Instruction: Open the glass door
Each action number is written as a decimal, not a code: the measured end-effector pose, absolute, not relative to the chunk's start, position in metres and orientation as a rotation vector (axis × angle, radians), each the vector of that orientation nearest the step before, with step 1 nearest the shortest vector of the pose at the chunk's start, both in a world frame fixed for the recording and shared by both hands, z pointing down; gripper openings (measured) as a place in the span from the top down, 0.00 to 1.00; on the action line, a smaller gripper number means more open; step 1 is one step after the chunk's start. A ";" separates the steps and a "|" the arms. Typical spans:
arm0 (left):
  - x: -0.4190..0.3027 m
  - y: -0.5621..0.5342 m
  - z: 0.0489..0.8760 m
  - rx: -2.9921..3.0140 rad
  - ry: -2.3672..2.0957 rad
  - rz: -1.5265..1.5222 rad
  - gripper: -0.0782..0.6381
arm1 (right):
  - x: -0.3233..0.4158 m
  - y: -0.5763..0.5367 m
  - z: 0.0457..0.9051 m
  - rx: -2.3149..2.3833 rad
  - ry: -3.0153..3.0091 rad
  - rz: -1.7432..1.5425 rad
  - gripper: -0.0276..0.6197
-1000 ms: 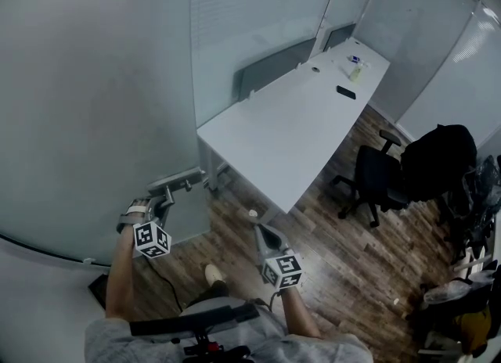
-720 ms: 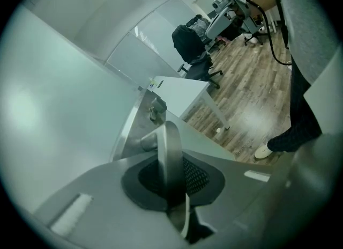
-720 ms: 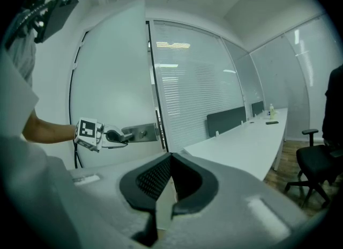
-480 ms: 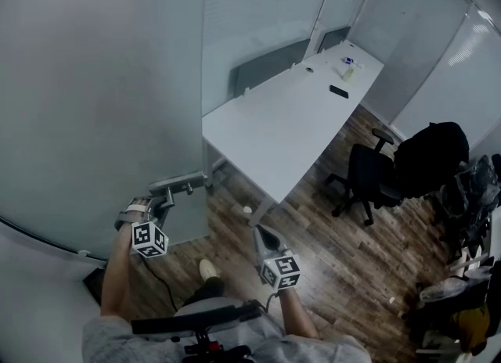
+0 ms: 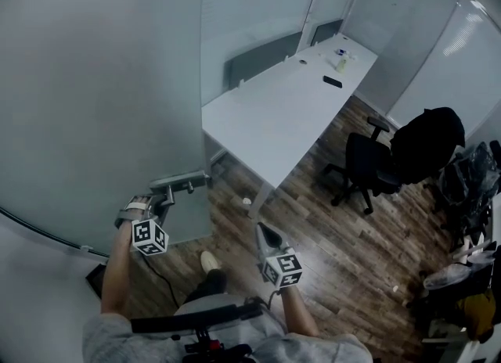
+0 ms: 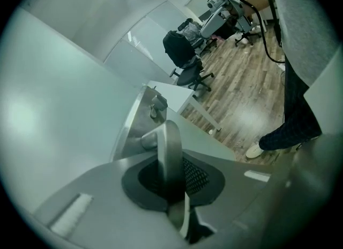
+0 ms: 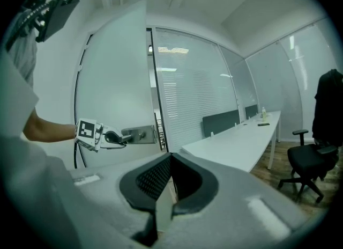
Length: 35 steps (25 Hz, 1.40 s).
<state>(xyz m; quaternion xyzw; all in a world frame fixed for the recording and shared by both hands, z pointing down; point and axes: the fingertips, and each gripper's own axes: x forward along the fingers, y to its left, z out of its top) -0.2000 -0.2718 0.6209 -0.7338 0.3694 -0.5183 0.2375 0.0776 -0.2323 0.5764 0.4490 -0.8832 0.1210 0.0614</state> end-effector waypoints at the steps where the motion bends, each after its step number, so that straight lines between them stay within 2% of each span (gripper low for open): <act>1: -0.199 -0.269 0.621 -2.013 1.006 -1.420 0.85 | 0.079 -0.228 0.576 1.363 -2.671 0.366 0.95; 26: -0.170 -0.181 0.623 -1.990 0.890 -1.389 0.85 | 0.128 -0.121 0.578 1.427 -2.631 0.384 0.95; 35: -0.160 -0.150 0.624 -1.982 0.836 -1.421 0.85 | 0.125 -0.095 0.579 1.422 -2.634 0.389 0.95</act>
